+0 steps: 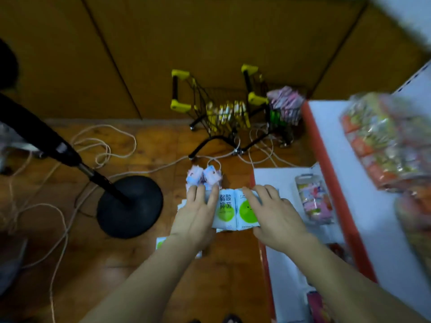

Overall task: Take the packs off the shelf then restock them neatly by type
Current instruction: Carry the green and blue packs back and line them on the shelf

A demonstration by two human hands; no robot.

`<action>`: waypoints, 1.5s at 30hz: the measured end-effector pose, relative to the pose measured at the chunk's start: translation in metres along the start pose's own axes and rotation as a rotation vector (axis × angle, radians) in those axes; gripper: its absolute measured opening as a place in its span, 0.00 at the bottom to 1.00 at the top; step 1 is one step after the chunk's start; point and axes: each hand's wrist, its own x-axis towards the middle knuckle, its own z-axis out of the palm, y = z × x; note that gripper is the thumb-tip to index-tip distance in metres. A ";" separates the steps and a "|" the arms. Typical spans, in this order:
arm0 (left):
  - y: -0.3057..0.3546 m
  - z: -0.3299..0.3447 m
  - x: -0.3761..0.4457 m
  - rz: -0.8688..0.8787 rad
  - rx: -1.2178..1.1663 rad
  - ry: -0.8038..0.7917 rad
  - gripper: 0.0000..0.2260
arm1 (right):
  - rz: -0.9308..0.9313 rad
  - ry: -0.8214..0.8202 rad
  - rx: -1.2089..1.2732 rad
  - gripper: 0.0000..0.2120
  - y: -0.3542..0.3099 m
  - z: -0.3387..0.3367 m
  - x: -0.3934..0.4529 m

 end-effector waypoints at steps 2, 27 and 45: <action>0.000 -0.056 -0.007 0.017 -0.010 0.062 0.49 | -0.008 0.057 -0.025 0.43 0.000 -0.058 -0.007; 0.089 -0.472 -0.082 0.371 0.053 0.727 0.48 | 0.202 0.601 -0.256 0.43 0.046 -0.452 -0.170; 0.260 -0.512 -0.133 1.079 -0.067 0.799 0.46 | 0.798 0.595 -0.353 0.45 0.045 -0.456 -0.399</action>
